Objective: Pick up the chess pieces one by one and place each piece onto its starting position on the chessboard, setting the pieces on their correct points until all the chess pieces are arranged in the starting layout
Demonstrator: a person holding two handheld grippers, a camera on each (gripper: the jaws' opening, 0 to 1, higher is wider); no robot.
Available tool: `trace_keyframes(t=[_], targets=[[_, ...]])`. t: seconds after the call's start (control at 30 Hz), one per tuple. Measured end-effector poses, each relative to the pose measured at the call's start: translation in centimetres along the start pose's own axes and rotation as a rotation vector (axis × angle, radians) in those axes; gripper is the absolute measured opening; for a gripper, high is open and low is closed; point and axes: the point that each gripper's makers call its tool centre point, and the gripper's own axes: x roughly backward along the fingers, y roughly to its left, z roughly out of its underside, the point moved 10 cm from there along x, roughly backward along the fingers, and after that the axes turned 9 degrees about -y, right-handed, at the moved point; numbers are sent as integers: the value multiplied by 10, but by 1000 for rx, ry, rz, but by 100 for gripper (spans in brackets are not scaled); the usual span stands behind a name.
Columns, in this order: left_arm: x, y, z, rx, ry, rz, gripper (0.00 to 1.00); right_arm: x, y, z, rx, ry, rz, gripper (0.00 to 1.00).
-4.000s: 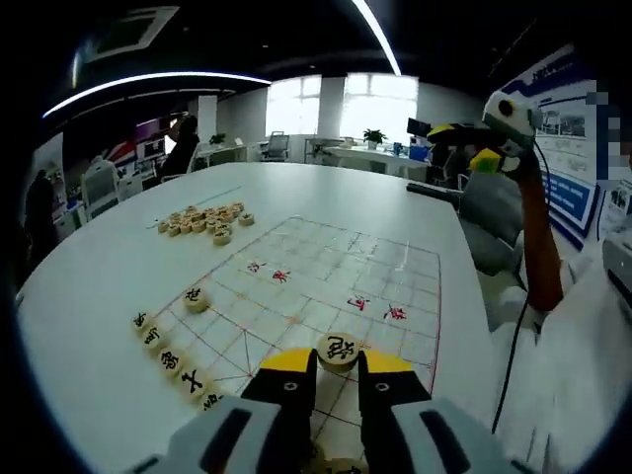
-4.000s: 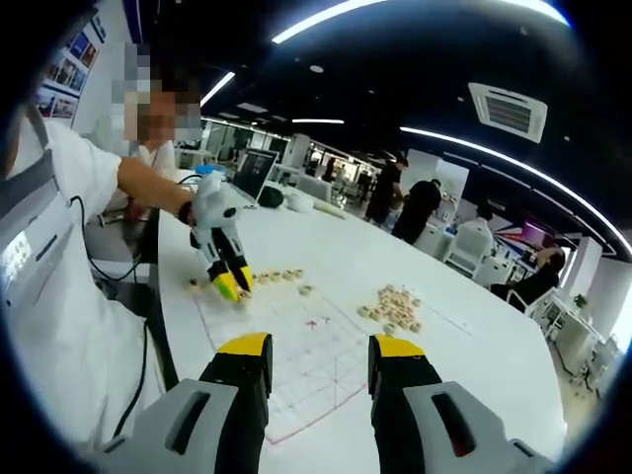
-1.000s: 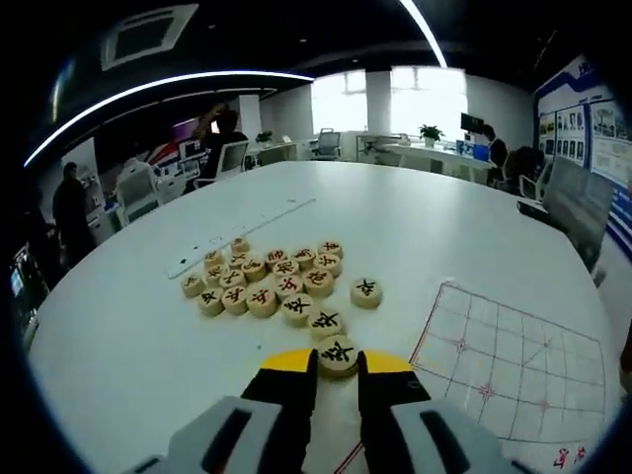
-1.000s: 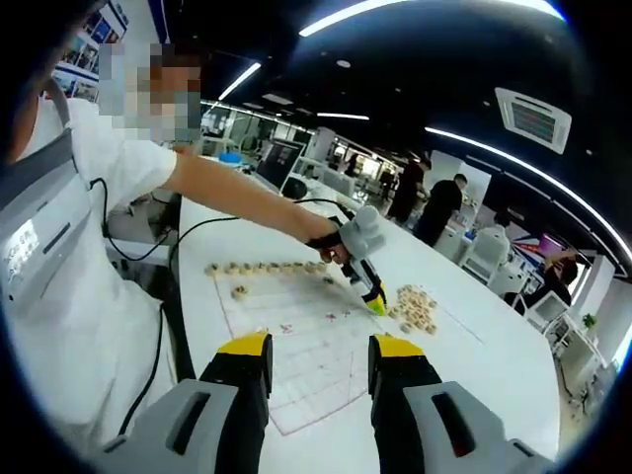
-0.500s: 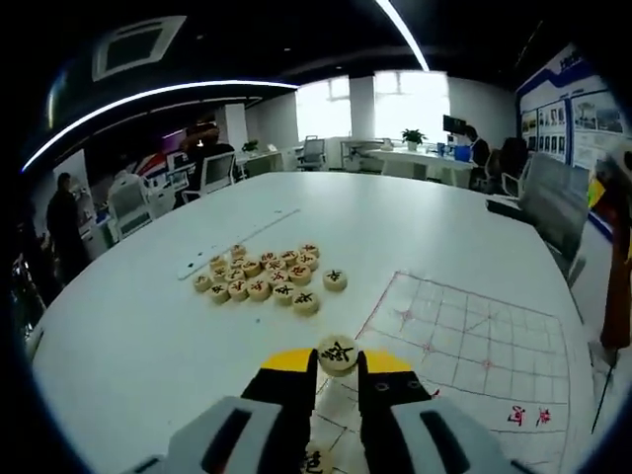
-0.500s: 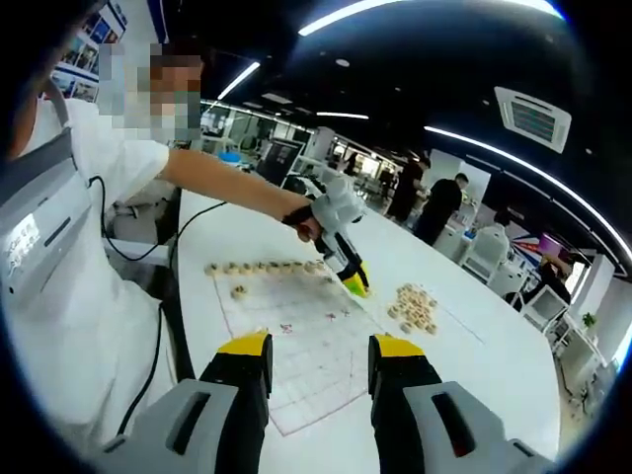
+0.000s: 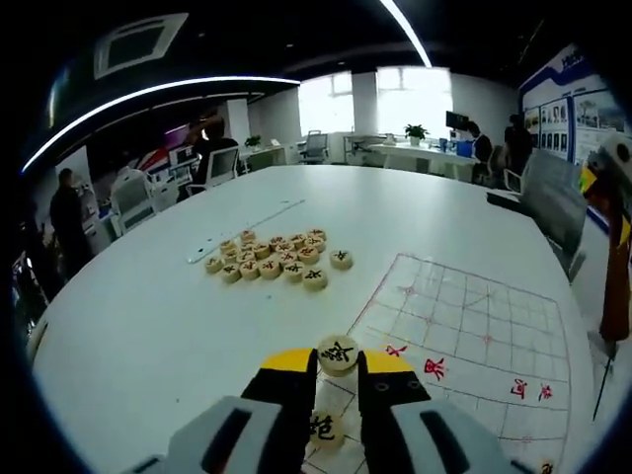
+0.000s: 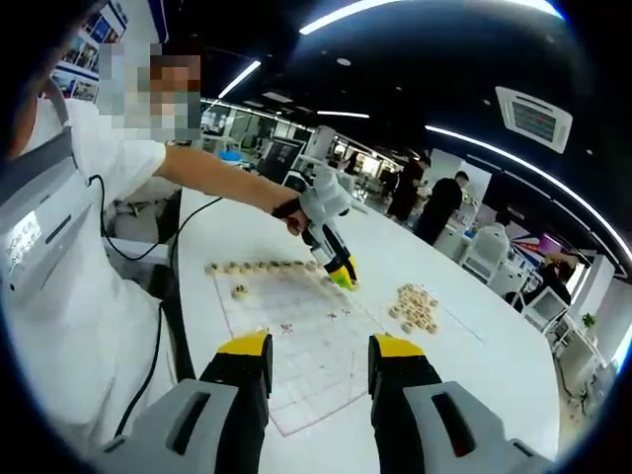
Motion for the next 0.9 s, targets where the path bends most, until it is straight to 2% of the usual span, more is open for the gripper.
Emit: trace_keyframes(t=[0.27, 0.47, 0.57, 0.67, 0.77, 0.9], targets=[[-4, 6, 11, 14, 36, -25, 19, 1, 0, 1, 1, -1, 3, 40], [-3, 7, 14, 13, 43, -38, 19, 2, 0, 0, 3, -4, 4, 40], [1, 8, 10, 10, 25, -43, 26, 2, 0, -1, 5, -4, 4, 40], [4, 9, 3, 44, -14, -45, 36, 2, 0, -1, 5, -4, 6, 40], [7, 15, -3, 60, -44, -71, 37, 1, 0, -1, 4, -3, 6, 40], [5, 15, -4, 60, -57, -83, 38, 1, 0, -1, 6, -3, 6, 40]])
